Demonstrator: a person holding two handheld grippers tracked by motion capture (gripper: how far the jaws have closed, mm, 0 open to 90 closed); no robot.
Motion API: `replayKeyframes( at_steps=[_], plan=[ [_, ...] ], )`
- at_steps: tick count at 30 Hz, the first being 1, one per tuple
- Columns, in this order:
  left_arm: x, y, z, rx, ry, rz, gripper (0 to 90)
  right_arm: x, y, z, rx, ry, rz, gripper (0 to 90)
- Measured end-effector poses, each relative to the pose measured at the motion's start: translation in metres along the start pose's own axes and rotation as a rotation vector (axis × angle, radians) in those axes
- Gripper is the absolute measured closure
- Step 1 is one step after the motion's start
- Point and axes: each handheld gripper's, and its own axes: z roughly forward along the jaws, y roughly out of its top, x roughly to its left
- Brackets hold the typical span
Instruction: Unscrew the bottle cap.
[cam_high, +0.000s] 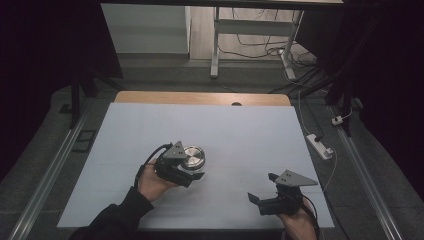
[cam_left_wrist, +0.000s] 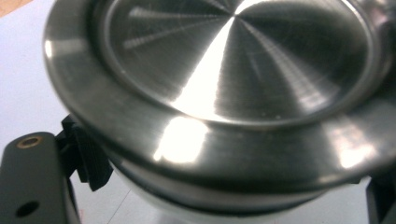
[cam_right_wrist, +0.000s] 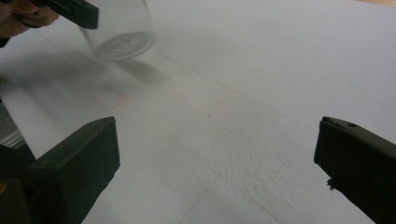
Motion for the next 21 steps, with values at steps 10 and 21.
replayKeyframes(
  at_steps=[10,21],
  plan=[
    [-0.001,0.001,0.000,-0.004,-0.003,0.002,14.8,0.017,0.028,0.019,0.022,0.106,-0.035,0.0],
    [-0.002,0.001,0.000,-0.002,-0.003,0.008,14.8,0.026,0.051,0.037,0.030,0.144,-0.045,0.0]
  ],
)
